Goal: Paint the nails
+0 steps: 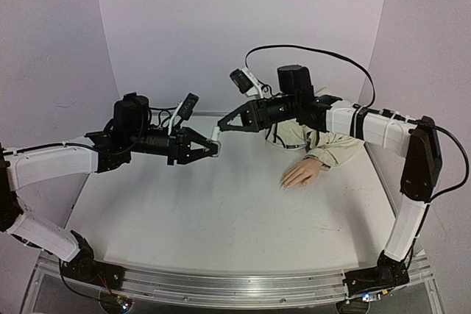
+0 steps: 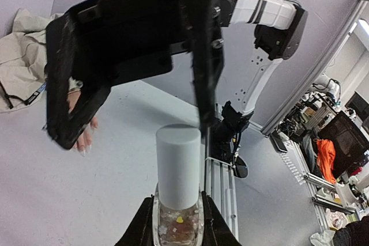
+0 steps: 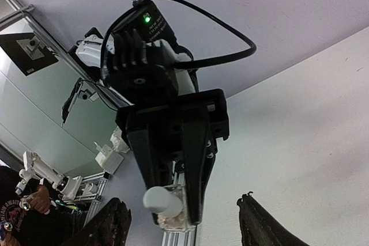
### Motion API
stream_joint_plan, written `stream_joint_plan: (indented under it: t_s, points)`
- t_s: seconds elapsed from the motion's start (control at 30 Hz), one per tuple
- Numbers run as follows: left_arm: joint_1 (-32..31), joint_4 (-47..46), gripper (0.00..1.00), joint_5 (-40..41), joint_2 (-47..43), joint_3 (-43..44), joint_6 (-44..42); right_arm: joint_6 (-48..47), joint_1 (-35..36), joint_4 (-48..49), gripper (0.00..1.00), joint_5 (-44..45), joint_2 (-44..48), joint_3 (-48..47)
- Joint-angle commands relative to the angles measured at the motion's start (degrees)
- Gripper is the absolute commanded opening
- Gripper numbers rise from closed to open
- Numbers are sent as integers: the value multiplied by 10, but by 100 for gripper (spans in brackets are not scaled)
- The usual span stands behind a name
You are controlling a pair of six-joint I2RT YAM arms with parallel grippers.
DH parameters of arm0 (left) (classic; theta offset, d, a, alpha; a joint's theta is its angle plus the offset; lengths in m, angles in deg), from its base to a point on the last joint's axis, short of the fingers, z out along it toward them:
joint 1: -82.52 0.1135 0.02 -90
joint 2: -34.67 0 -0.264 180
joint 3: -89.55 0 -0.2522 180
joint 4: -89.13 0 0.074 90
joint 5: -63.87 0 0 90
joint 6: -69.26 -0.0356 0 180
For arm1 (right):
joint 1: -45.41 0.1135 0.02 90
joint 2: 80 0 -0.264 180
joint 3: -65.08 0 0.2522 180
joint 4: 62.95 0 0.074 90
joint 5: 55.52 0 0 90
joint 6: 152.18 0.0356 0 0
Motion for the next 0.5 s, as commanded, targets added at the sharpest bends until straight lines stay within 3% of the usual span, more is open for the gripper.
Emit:
stream_joint_plan:
  t_s: [0.0, 0.33, 0.47]
  points:
    - [3, -20, 0, -77, -2, 44, 17, 9, 9, 41, 63, -50, -13, -36]
    - [3, -20, 0, -96, 24, 67, 25, 11, 32, 45, 41, -69, -19, -43]
    - [3, -20, 0, -95, 26, 70, 25, 9, 33, 45, 21, -66, -16, -38]
